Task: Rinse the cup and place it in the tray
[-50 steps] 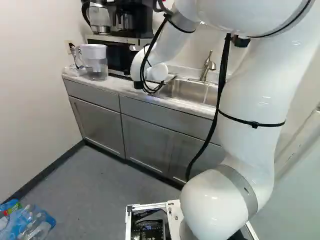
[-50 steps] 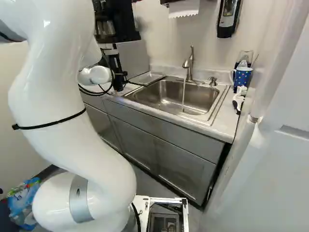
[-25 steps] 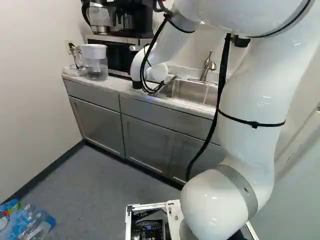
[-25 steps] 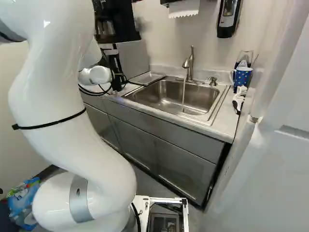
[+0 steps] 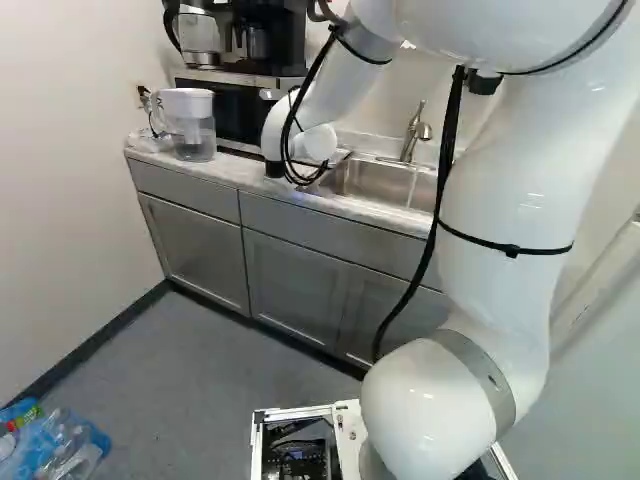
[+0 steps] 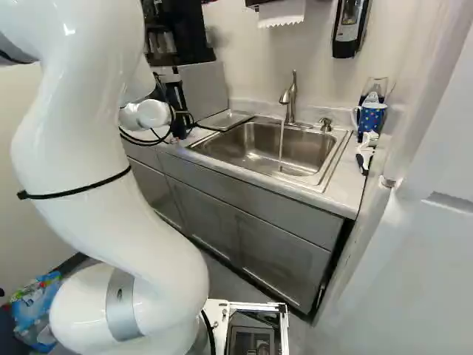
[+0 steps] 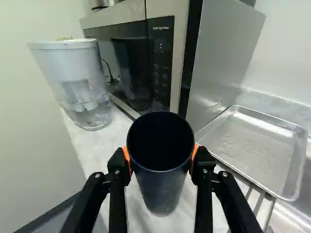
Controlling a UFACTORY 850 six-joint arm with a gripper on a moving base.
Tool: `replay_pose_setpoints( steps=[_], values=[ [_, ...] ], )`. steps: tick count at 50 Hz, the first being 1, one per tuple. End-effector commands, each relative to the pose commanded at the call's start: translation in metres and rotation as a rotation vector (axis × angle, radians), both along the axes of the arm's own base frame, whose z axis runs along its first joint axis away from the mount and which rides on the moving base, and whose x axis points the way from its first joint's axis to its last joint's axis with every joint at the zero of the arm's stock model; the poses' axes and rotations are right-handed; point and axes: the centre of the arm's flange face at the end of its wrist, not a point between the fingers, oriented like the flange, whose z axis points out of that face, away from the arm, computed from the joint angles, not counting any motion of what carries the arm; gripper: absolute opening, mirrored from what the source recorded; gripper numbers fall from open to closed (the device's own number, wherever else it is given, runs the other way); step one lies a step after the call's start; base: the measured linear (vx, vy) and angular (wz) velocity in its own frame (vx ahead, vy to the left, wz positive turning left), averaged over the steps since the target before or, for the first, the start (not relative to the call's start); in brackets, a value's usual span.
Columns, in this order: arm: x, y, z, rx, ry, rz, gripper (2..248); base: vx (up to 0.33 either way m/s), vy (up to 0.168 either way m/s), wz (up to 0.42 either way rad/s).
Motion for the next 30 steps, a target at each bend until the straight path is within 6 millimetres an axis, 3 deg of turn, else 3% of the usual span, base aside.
replay_pose_setpoints(
  steps=[30],
  values=[
    [0.013, -0.043, 0.033, 0.016, -0.06, -0.08, 125, 0.0, 0.0, 0.0]
  ],
)
